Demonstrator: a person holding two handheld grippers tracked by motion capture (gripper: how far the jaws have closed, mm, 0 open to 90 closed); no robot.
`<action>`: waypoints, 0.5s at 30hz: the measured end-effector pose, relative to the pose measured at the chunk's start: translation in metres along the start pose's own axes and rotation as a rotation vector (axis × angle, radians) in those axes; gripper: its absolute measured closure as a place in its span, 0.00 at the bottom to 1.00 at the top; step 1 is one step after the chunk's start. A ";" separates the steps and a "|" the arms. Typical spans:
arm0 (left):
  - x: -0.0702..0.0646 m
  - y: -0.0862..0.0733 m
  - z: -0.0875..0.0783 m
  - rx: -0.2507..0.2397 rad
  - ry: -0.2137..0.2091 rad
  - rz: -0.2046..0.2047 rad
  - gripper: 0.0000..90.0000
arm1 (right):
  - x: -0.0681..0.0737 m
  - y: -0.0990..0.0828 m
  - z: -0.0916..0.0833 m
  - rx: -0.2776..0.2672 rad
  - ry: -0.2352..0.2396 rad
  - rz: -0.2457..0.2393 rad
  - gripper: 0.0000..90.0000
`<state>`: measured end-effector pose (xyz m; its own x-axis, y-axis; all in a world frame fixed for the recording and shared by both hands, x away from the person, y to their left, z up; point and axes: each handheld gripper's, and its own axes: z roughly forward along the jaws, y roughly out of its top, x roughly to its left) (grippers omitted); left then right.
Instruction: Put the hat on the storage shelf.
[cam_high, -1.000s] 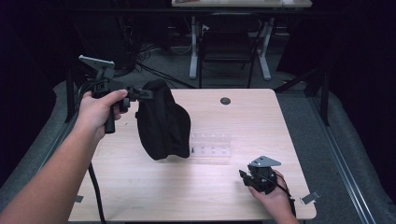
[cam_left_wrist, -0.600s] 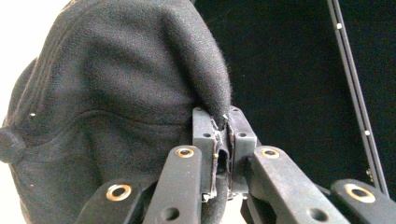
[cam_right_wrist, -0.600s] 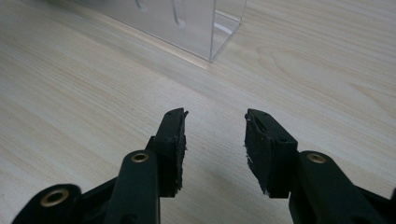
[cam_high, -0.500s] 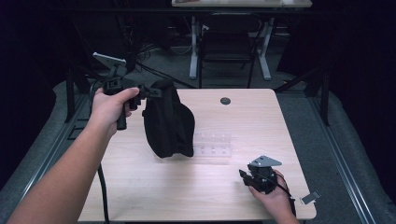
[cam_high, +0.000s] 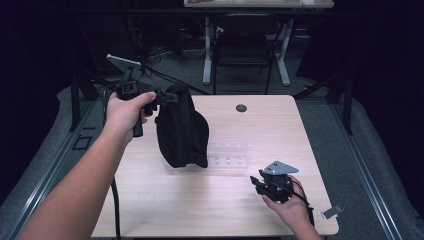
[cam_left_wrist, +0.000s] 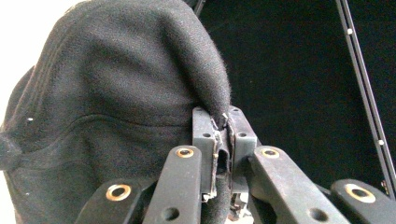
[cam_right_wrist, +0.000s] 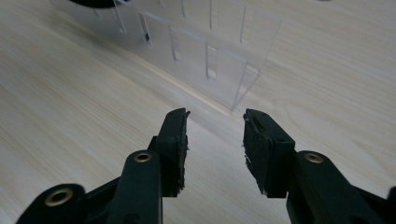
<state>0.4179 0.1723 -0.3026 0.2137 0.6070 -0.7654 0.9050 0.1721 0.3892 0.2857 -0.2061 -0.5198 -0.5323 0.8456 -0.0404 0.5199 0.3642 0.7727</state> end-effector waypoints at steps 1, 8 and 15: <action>-0.001 0.000 0.002 0.001 0.005 0.003 0.95 | 0.002 0.003 -0.001 -0.002 0.001 -0.007 0.68; -0.005 -0.001 0.012 0.010 0.000 0.011 0.95 | 0.011 0.027 0.001 -0.018 0.091 -0.004 0.75; -0.009 0.000 0.018 0.012 -0.001 0.022 0.94 | 0.027 0.056 0.004 -0.038 0.173 -0.034 0.80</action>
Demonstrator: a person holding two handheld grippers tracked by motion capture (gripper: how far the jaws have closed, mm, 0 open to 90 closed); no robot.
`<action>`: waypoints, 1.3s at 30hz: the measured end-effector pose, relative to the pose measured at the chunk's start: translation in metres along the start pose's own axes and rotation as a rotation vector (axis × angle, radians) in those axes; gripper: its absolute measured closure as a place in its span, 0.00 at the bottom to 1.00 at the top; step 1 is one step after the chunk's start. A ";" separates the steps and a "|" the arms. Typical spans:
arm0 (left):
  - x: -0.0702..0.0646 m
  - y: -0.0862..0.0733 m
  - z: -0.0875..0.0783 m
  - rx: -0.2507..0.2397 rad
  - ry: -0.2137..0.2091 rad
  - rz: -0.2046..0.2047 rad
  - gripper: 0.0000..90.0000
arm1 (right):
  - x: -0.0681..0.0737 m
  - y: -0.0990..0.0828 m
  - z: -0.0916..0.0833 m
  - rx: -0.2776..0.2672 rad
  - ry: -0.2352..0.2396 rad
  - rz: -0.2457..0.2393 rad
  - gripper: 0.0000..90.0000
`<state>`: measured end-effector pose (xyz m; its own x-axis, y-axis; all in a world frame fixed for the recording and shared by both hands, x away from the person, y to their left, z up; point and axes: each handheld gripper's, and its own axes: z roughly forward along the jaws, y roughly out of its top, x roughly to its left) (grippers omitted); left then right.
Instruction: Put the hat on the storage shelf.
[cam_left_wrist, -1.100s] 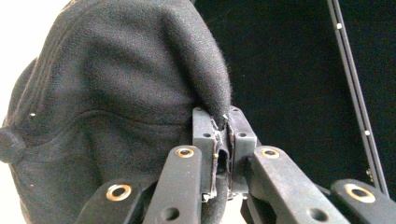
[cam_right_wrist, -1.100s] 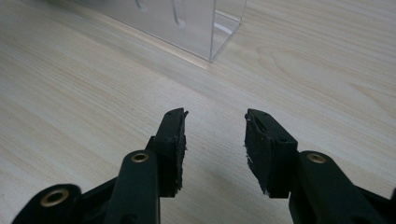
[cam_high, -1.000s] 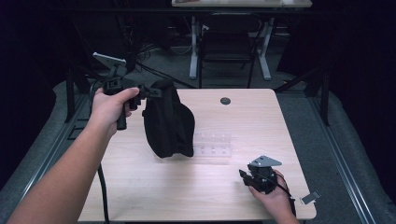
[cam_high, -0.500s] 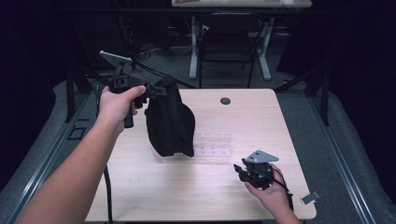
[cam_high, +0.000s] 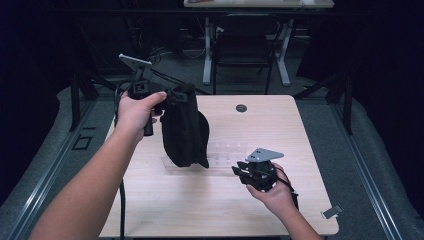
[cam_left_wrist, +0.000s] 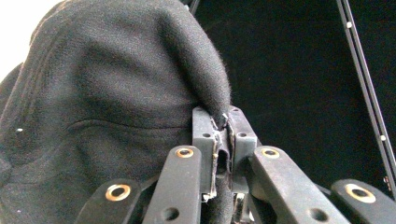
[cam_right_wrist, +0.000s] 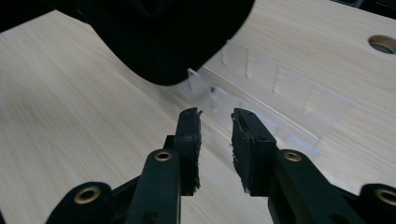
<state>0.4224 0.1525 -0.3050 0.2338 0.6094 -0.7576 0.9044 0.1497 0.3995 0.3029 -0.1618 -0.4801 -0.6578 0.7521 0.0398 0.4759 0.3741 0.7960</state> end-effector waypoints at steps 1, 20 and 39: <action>0.000 0.000 0.000 0.000 -0.006 -0.001 0.94 | 0.000 0.000 0.000 0.000 0.000 0.000 0.80; -0.007 0.000 0.009 0.007 -0.012 0.009 0.94 | 0.033 0.031 0.025 0.009 0.070 -0.083 0.83; -0.009 0.001 0.011 -0.006 -0.002 0.006 0.94 | 0.051 0.044 0.034 0.009 0.091 -0.132 0.84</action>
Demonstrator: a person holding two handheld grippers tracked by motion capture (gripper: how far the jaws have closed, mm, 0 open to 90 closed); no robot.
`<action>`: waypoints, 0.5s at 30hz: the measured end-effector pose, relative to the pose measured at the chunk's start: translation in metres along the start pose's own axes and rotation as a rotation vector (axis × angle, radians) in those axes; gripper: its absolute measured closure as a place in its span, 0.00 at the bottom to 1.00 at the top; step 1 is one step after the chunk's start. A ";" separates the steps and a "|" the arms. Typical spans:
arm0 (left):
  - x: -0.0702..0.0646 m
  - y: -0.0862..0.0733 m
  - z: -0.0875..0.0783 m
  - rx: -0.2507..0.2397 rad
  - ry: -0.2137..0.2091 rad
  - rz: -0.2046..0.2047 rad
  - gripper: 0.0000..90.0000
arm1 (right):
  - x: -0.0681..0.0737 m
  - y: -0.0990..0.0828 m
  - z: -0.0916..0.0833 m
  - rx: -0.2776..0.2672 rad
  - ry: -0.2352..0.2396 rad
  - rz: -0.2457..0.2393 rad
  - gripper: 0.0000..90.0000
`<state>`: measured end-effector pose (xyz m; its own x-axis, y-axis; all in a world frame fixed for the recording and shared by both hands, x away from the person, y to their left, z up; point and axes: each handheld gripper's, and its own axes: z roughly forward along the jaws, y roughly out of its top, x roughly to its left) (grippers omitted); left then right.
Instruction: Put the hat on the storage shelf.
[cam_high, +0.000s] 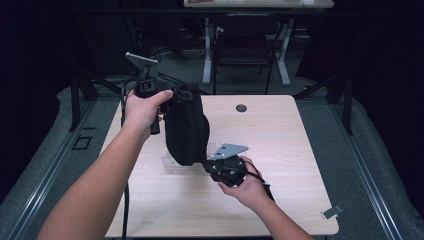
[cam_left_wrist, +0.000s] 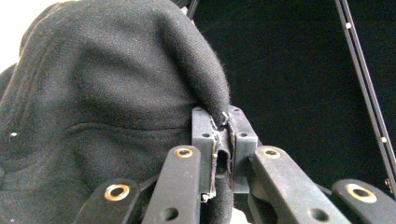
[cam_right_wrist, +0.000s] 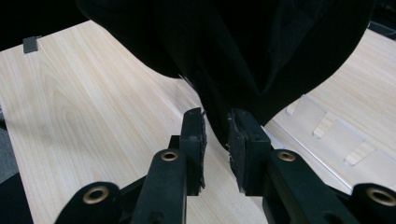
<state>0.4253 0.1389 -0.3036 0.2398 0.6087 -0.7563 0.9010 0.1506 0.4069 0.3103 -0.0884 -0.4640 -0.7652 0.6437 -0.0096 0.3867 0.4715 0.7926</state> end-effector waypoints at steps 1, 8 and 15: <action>0.000 0.000 0.001 0.001 0.002 0.005 0.94 | 0.002 0.001 0.000 -0.003 0.002 0.001 0.84; -0.003 -0.002 0.004 0.004 -0.009 0.009 0.94 | 0.007 0.006 0.003 -0.005 -0.018 -0.029 0.86; -0.004 -0.002 0.006 0.009 -0.004 0.022 0.93 | 0.007 0.007 0.005 0.000 -0.037 -0.036 0.90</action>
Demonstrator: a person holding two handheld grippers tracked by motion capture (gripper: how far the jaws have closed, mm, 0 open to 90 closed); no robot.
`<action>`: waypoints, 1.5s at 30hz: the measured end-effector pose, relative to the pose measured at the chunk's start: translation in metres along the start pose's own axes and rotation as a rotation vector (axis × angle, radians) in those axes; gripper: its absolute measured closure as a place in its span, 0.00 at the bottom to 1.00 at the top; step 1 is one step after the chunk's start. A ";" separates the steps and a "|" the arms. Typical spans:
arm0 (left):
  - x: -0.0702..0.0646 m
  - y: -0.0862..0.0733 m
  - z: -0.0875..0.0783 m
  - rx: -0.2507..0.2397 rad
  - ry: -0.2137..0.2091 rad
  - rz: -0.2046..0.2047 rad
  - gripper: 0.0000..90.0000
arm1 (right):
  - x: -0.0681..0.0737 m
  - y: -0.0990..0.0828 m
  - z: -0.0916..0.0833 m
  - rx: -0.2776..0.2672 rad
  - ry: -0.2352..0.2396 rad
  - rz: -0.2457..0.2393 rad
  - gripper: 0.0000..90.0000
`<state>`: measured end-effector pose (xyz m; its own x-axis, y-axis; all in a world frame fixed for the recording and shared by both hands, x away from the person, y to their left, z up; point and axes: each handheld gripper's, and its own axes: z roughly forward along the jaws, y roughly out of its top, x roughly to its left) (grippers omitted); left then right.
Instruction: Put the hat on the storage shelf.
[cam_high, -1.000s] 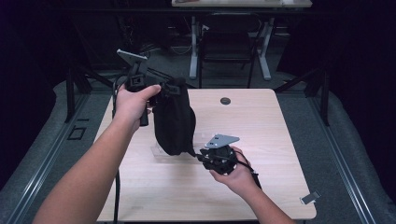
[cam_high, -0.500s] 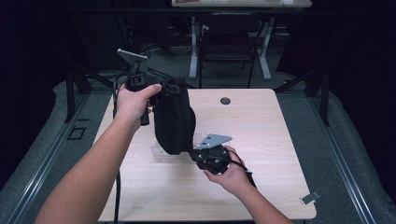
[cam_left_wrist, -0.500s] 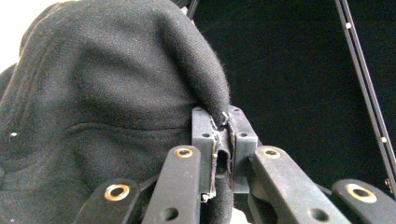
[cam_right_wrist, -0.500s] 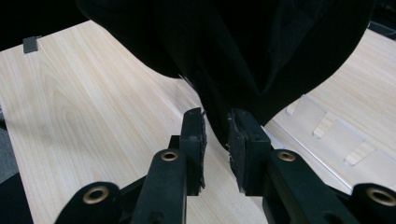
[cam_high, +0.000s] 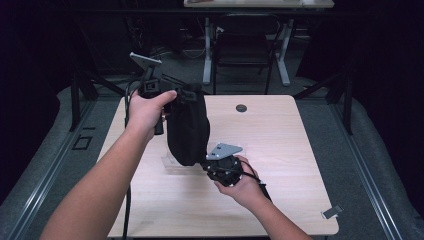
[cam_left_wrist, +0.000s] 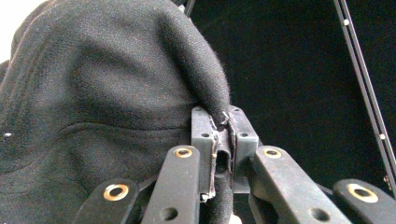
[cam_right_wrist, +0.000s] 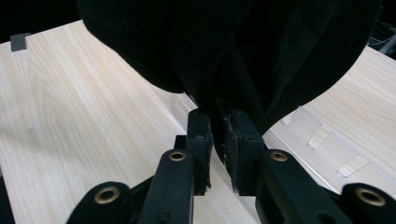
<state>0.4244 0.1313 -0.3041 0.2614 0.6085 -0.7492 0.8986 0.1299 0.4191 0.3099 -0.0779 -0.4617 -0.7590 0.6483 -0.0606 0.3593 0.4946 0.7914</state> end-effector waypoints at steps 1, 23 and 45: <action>0.000 0.000 0.000 0.000 0.000 0.000 0.93 | 0.000 0.000 0.000 0.000 0.000 0.000 0.90; -0.005 0.000 0.000 0.002 -0.082 -0.004 0.76 | 0.000 -0.006 -0.001 0.001 -0.010 -0.027 0.93; 0.045 -0.008 -0.040 -0.032 0.051 -0.003 0.70 | -0.020 -0.028 0.002 0.016 -0.002 0.086 0.95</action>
<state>0.4154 0.1894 -0.3207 0.2399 0.6468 -0.7240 0.8874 0.1564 0.4337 0.3156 -0.1035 -0.4837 -0.7237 0.6901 0.0062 0.4320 0.4459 0.7839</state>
